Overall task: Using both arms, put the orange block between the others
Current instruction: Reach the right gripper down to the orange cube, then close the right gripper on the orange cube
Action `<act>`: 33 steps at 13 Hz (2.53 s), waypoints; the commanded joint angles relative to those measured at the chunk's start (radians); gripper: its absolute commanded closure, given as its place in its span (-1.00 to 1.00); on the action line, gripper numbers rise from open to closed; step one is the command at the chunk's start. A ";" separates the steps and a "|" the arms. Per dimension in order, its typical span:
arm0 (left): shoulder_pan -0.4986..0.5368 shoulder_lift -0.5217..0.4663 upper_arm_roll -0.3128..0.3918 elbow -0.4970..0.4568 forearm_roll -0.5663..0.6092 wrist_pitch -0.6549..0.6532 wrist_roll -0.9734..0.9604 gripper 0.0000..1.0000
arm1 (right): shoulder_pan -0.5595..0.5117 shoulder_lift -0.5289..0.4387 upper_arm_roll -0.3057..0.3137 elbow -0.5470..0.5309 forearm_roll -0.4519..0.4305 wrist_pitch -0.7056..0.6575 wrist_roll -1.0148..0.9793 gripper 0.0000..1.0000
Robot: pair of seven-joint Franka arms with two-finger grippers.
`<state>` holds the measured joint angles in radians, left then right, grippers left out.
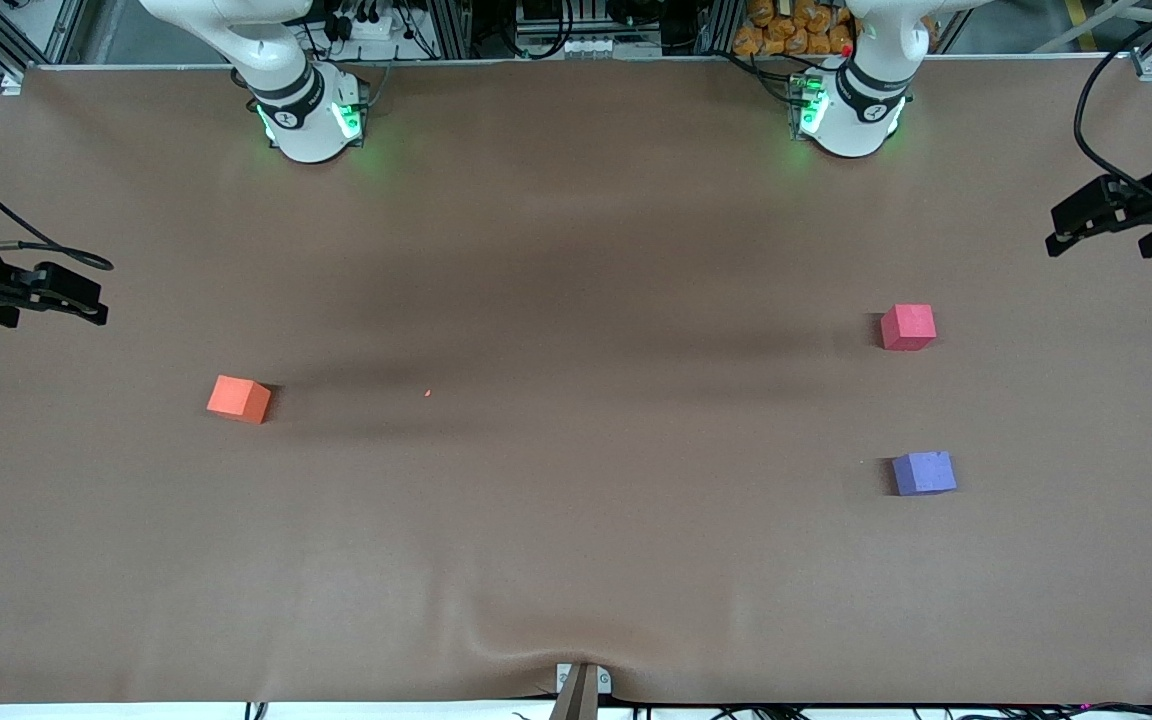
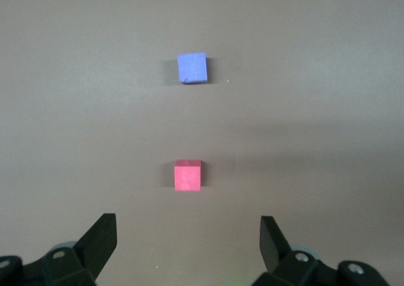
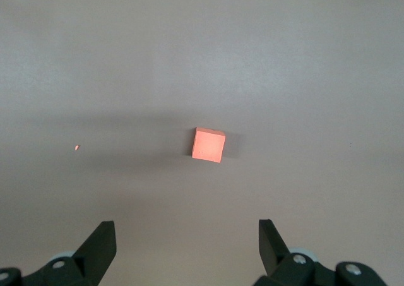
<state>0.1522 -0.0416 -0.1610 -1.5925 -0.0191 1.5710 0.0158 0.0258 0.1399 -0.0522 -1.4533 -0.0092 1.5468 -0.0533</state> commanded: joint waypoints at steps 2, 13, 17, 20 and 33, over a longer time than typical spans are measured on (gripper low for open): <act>-0.008 0.064 -0.006 0.068 -0.007 -0.009 -0.004 -1.00 | 0.023 0.006 -0.005 0.010 -0.017 -0.008 0.000 -1.00; -0.034 0.143 -0.095 0.128 0.082 -0.017 -0.141 -1.00 | -0.001 0.093 -0.006 -0.260 -0.017 0.293 -0.002 -1.00; -0.030 0.149 -0.135 0.124 0.096 -0.043 -0.246 -1.00 | -0.053 0.219 -0.006 -0.302 -0.017 0.432 0.000 -1.00; -0.022 0.155 -0.135 0.124 0.096 -0.039 -0.243 -1.00 | -0.078 0.309 -0.006 -0.308 -0.015 0.495 0.000 -1.00; -0.008 0.169 -0.134 0.066 0.094 0.017 -0.235 -1.00 | -0.067 0.440 -0.005 -0.312 0.081 0.542 0.050 -1.00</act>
<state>0.1368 0.1349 -0.2886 -1.5033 0.0567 1.5579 -0.2210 -0.0391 0.5811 -0.0622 -1.7640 0.0257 2.0891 -0.0135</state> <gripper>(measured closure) 0.000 0.000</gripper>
